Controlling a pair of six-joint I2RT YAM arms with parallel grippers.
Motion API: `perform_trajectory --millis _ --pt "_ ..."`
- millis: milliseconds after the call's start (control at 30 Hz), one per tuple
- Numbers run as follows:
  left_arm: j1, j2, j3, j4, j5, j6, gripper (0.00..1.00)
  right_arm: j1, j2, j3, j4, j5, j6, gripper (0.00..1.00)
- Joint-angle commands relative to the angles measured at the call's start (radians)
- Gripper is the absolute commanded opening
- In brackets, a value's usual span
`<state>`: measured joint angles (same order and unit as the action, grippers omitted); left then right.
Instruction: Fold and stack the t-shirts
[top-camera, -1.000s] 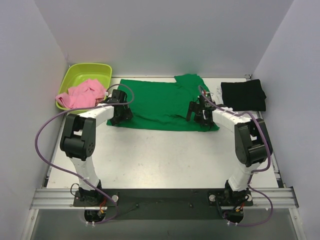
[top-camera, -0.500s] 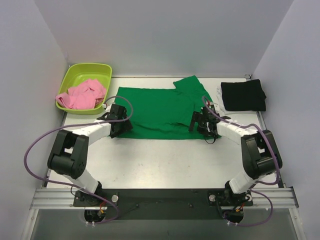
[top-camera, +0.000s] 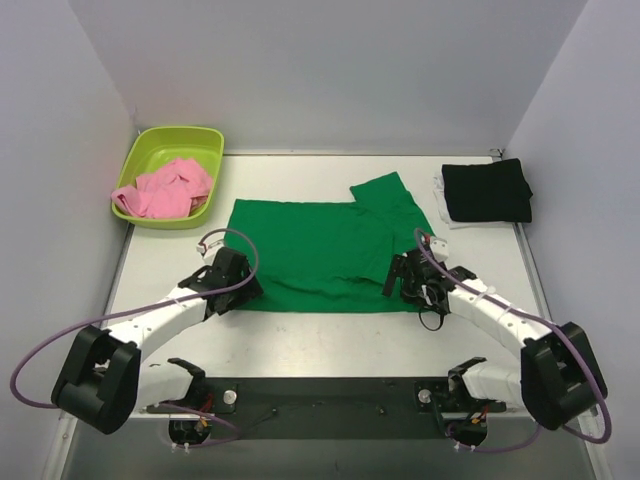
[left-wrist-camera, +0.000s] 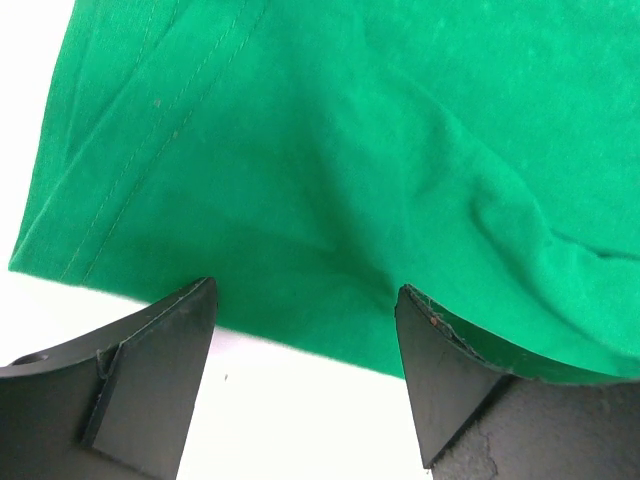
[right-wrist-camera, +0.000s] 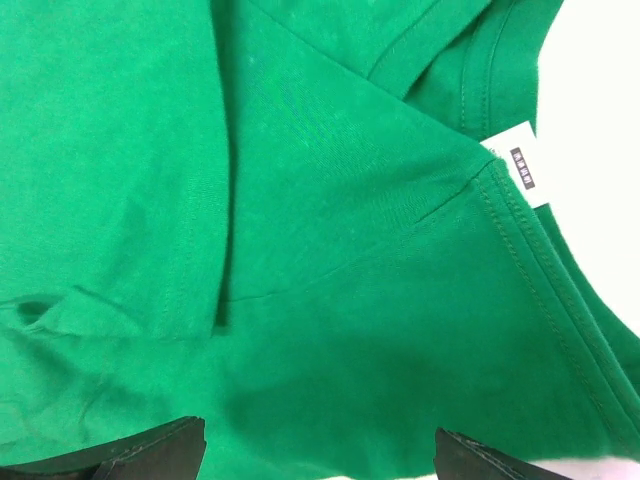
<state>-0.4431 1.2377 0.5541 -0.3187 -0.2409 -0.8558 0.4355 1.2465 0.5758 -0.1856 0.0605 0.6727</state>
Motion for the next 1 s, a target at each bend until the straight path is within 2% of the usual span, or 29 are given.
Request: perform_trajectory --millis 0,133,333,433,467,567,733,967 --pt "-0.022 -0.108 0.003 -0.108 0.025 -0.040 0.82 0.046 -0.126 0.033 -0.127 0.105 0.057 1.00" --pt "-0.028 -0.188 0.078 -0.155 0.037 -0.023 0.83 0.083 -0.156 0.097 -0.144 0.114 0.050 1.00" --pt "-0.029 -0.161 0.158 -0.148 0.043 0.014 0.84 0.115 -0.026 0.157 -0.086 0.122 0.082 0.93" --pt "-0.029 -0.139 0.165 -0.125 0.041 0.027 0.86 0.124 0.031 0.156 -0.002 0.140 0.100 0.83" --pt "-0.029 -0.135 0.165 -0.120 0.048 0.029 0.86 0.126 0.060 0.159 0.021 0.147 0.106 0.73" --pt "-0.029 -0.126 0.168 -0.105 0.045 0.034 0.86 0.126 0.135 0.194 0.028 0.151 0.126 0.58" --pt "-0.028 -0.104 0.181 -0.106 0.037 0.057 0.86 0.128 0.203 0.226 0.064 0.151 0.136 0.46" --pt "-0.022 -0.095 0.191 -0.106 0.023 0.080 0.86 0.128 0.272 0.259 0.081 0.144 0.142 0.39"
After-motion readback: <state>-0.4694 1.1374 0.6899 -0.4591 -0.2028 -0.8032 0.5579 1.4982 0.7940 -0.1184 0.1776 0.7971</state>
